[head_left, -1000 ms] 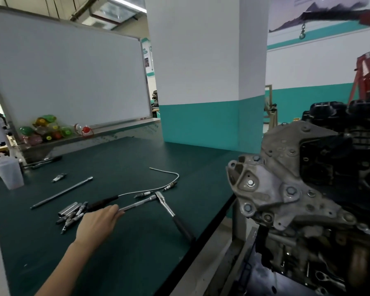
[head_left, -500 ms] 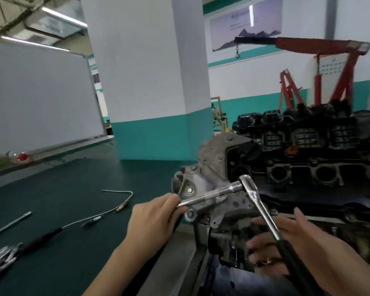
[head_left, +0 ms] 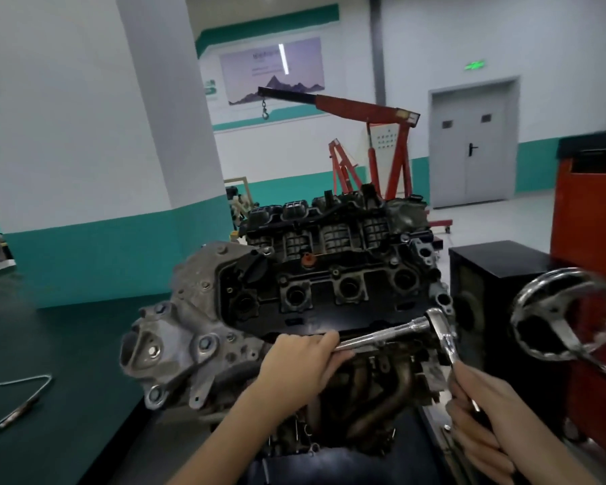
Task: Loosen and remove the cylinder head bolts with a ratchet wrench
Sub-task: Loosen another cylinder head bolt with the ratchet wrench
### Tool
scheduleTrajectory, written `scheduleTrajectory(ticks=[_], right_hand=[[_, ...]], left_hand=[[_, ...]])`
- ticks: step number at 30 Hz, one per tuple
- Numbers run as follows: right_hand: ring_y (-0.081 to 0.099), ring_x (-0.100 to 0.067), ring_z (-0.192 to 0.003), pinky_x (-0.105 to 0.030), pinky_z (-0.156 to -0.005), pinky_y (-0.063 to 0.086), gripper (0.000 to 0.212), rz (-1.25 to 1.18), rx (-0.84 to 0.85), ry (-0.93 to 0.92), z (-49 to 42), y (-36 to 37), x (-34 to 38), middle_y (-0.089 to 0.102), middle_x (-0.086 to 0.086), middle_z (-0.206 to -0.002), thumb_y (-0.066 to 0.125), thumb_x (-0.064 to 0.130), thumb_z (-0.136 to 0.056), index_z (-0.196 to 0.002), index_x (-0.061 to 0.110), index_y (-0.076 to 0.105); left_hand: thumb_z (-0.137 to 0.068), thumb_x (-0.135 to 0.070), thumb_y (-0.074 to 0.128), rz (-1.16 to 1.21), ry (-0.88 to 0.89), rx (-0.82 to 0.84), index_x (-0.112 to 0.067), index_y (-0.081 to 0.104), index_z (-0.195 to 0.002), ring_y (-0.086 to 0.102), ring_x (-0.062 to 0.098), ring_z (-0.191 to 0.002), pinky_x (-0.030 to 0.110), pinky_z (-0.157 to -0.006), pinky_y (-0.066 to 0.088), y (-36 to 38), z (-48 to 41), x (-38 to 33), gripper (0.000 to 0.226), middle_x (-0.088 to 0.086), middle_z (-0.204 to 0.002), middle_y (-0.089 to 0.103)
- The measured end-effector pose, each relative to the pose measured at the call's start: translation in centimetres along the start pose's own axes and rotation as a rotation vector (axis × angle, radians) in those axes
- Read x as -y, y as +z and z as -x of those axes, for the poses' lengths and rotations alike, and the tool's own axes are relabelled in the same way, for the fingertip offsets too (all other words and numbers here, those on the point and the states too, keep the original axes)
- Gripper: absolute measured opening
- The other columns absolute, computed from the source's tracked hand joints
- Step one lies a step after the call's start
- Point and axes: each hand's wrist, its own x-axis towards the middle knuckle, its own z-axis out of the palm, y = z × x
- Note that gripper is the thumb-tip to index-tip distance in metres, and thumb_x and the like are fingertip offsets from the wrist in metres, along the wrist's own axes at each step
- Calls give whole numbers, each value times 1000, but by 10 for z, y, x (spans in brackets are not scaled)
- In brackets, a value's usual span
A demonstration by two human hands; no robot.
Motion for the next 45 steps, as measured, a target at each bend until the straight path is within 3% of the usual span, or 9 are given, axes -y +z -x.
scheduleTrajectory(ticks=[4,6,9,13,16,19,23,36,45], right_hand=[[19,-7,-26,-13,-38,31,42,38,-13,-58,-5,-8,13,21,-2,-41,49,42,-86,-63,9,39],[20,-7,-26,-14,-37,32,43,32,-43,-83,-8,-11,15,22,-2,-41,49,42,-86,-63,8,39],[20,-6,-26,-15,-38,34,42,10,-51,-133,-10,-13,19,21,-1,-41,49,39,-86,-63,7,38],[19,-7,-26,-15,-38,34,44,4,-12,-166,-4,-11,18,21,-3,-40,47,39,-89,-61,7,37],[20,-7,-26,-17,-39,36,44,-30,11,-188,-1,-6,15,22,-3,-39,46,39,-91,-63,6,37],[20,-8,-25,-18,-38,37,44,-48,41,-187,2,0,13,24,-3,-38,45,40,-91,-62,7,37],[21,-9,-24,-17,-37,35,44,-49,74,-187,5,2,11,25,-3,-37,43,40,-92,-62,8,38],[19,-7,-26,-15,-36,32,43,142,169,-117,-8,-16,20,23,-4,-41,41,38,-91,-63,6,35],[17,-5,-29,-12,-41,26,44,29,98,-39,8,-5,3,19,-2,-42,47,42,-86,-62,8,33]], left_hand=[[-98,-54,37,217,-95,-4,-21,47,-94,60,21,-85,36,-67,39,-7,-16,-3,34,-1,-88,64],[-93,-34,59,496,-114,53,-23,52,-101,59,17,-81,35,-71,44,-22,-24,2,15,-5,-86,62],[-87,0,55,765,-44,239,-21,52,-123,56,15,-89,27,-81,48,-43,-28,17,42,-4,-106,57],[-87,2,66,970,-137,267,-19,57,-128,56,12,-104,24,-101,45,-50,-22,36,46,1,-122,51],[-82,-7,74,1038,-237,97,-12,70,-108,63,12,-96,27,-93,51,-43,-12,42,27,-1,-115,61],[-86,-21,69,1048,-247,-1,-11,71,-99,65,13,-70,20,-70,49,-33,-1,41,16,0,-80,69],[-90,-44,62,1218,-291,-9,-13,70,-83,34,9,-46,15,-49,31,-24,11,36,32,-4,-52,38],[-84,-38,67,1074,-256,-13,-32,68,-69,41,-1,-50,12,-53,32,-24,31,25,16,-13,-54,50],[-84,-41,70,960,-262,-144,-16,70,-73,46,5,-51,16,-52,34,-41,36,20,27,-4,-54,55]])
